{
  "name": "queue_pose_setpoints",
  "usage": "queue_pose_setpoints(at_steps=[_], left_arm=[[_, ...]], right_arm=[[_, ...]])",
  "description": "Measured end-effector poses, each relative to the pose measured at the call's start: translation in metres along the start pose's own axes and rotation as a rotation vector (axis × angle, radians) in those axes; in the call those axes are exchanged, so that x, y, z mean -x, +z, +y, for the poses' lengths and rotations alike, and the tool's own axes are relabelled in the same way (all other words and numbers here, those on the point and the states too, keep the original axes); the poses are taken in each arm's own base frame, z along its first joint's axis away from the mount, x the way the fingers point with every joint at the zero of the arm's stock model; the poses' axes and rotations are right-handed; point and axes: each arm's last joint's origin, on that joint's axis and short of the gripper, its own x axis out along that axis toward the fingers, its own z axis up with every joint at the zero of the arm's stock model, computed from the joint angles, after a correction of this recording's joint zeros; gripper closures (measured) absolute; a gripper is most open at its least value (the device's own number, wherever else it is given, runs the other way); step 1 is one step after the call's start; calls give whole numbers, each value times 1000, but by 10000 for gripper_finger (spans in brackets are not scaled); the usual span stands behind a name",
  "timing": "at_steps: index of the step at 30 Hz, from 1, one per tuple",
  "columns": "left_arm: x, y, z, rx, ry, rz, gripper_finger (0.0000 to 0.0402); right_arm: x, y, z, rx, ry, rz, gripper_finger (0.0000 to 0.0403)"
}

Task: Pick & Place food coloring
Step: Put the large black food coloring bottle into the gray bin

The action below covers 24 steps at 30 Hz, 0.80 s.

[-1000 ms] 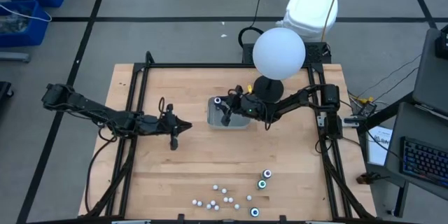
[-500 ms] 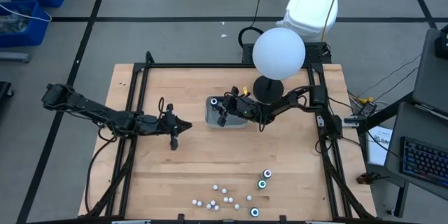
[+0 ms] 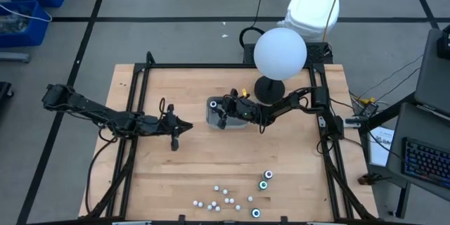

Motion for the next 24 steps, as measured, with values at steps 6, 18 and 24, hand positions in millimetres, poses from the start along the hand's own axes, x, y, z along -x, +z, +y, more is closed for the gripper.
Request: queue_pose_setpoints(at_steps=[6,18,24], left_arm=[[0,0,0,0,0,0,362],[0,-2,0,9,-1,17,362],[0,-2,0,9,0,17,362]], right_arm=[[-12,13,10,45,22,58,296],[-15,13,-2,-56,62,59,249],[-16,13,-5,-80,57,53,183]])
